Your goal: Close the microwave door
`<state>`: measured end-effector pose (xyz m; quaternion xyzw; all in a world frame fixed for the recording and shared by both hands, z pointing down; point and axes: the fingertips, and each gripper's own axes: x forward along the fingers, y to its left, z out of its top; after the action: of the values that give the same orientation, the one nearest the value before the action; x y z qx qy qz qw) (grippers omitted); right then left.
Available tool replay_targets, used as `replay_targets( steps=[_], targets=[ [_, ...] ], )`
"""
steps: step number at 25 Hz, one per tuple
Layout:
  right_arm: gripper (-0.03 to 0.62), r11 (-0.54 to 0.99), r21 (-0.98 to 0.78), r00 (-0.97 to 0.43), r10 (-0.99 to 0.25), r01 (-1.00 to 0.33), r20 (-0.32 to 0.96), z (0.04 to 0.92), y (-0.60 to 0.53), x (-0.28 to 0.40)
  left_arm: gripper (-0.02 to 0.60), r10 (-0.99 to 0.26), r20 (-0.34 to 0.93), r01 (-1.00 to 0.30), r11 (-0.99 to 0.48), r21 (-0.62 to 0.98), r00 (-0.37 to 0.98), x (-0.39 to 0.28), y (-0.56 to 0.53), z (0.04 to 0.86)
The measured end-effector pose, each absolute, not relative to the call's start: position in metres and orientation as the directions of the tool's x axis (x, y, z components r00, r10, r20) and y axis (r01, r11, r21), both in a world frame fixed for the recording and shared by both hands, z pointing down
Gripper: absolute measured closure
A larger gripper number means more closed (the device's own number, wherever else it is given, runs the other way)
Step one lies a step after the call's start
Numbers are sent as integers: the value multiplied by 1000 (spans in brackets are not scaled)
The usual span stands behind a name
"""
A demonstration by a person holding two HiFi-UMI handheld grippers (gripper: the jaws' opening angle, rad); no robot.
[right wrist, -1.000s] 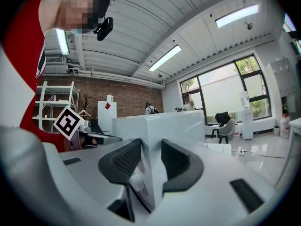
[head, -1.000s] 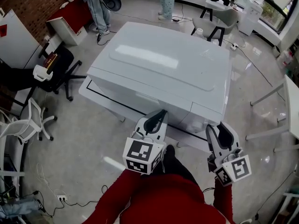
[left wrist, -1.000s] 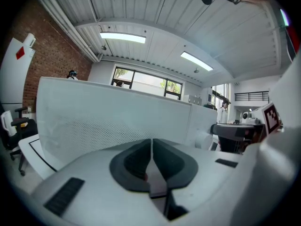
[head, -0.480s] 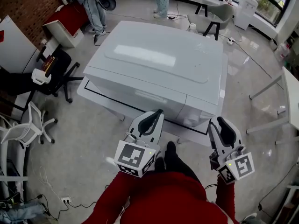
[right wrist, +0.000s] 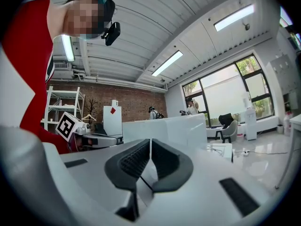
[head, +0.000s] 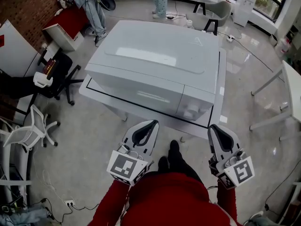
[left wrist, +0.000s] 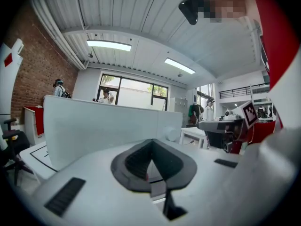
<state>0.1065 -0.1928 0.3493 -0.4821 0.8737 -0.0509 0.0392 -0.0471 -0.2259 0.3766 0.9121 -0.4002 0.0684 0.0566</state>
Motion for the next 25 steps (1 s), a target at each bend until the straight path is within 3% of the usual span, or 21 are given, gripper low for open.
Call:
replay_targets(
  steps=[25],
  targets=[
    [580, 553, -124, -562, -826, -824, 40, 370, -161, 79, 569, -708, 168, -726, -684, 79, 686, -55, -189, 385]
  ],
)
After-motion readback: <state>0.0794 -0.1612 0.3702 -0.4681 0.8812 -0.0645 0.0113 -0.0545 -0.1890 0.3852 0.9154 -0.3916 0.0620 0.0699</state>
